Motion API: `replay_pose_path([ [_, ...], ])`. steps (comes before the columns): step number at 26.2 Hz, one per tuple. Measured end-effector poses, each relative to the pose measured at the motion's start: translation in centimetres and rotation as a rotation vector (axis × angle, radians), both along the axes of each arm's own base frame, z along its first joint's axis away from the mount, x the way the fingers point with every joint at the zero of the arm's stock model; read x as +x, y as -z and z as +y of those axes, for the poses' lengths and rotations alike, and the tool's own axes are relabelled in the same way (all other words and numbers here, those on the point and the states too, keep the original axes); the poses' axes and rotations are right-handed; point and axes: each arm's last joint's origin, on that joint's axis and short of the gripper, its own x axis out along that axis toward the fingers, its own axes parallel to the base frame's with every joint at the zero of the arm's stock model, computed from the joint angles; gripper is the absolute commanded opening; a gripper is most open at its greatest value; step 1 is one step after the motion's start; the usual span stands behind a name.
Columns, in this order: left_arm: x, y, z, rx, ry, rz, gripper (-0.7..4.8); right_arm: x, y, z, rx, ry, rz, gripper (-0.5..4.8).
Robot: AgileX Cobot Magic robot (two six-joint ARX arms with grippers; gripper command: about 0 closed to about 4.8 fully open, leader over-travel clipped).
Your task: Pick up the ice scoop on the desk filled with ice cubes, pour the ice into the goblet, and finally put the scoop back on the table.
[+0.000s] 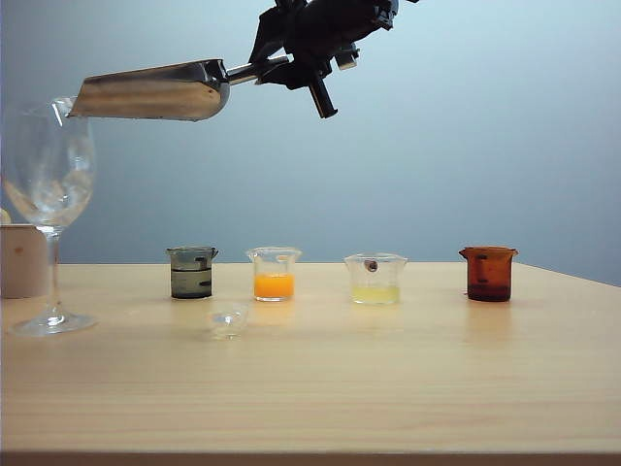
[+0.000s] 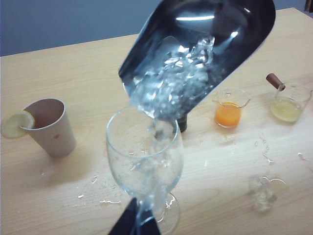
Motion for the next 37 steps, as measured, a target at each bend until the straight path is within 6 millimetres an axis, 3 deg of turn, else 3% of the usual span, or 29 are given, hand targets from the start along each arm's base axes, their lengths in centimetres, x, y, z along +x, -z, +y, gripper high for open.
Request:
replay_pose_path([
  [20, 0.0, 0.0, 0.0, 0.0, 0.0, 0.0, -0.06, 0.0, -0.2, 0.0, -0.012, -0.022, -0.044, -0.06],
  [23, 0.0, -0.1, 0.0, 0.0, 0.0, -0.013, -0.05, 0.7, -0.5, -1.3, 0.024, -0.06, -0.049, -0.06],
  [27, 0.1, -0.3, 0.0, 0.043, 0.024, -0.05, -0.05, 2.3, -1.4, -5.4, 0.09, -0.015, -0.007, -0.06],
  [29, 0.0, -0.3, -0.2, 0.053, 0.065, -0.045, -0.06, 2.6, -2.9, -8.2, 0.104, 0.02, -0.037, -0.06],
  [32, 0.0, -0.4, -0.9, -0.016, 0.11, -0.043, -0.05, 2.5, -5.8, -13.7, 0.123, 0.106, -0.101, -0.06],
  [37, 0.7, -0.7, -3.7, -0.02, 0.223, -0.056, -0.05, 1.5, -7.8, -21.6, 0.049, 0.257, -0.087, -0.06],
])
